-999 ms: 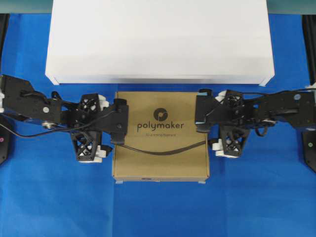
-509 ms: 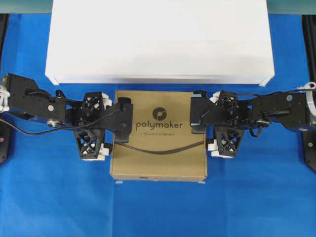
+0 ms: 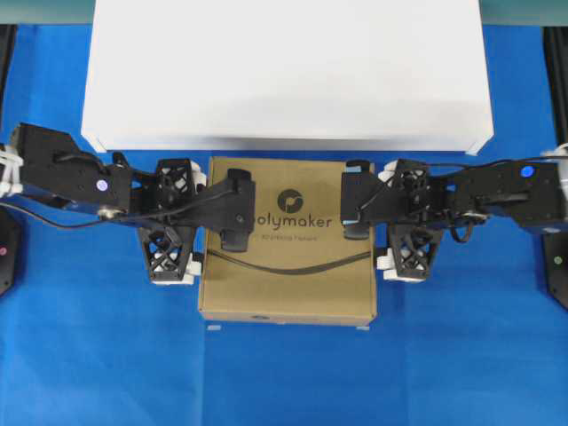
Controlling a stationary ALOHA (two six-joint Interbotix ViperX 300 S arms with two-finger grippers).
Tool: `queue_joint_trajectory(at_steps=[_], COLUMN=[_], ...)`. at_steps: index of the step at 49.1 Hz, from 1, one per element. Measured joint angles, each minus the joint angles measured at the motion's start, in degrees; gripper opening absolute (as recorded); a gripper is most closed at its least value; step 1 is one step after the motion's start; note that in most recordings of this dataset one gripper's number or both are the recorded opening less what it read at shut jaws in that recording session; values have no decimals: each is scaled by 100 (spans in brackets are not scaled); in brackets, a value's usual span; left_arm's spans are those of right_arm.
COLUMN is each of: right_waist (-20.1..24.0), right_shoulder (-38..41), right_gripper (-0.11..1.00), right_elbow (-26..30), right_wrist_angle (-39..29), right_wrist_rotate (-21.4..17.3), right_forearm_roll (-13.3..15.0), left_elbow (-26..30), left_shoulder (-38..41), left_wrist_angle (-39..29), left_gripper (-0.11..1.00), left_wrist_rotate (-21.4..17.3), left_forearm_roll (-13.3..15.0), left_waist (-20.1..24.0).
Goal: Place the cardboard box on the stand after clamping it between your arms.
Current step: 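Lift the clamped box and carry it back toward the white stand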
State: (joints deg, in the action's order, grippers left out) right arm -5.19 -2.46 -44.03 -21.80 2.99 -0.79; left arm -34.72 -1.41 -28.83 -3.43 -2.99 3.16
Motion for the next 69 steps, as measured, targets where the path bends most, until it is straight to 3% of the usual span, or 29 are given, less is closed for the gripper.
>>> queue_joint_trajectory(at_steps=[19,30,42,69], right_waist=[-9,-9,-35,-132], right_shoulder=[-1187,-1600,-1626,-1503], right_gripper=[98,98,98,98], right_elbow=[747,1266,1723,1714], right_wrist_angle=[-1995,-2716,-3252,-3270], right_wrist_rotate=[18,18,26,229], right_forearm_roll=[-35,-53,-70,-70], left_elbow=[1406,2180,2276,2276], left_shoulder=[-650,-826,-826,-729], left_wrist_angle=[-1969,-2725,-2856,-2856], left_gripper=[84,84,84,84], left_wrist_rotate=[-26,-53,-53,-70], left_forearm_roll=[0,0,0,0], left_waist=[-9,-9,-9,97])
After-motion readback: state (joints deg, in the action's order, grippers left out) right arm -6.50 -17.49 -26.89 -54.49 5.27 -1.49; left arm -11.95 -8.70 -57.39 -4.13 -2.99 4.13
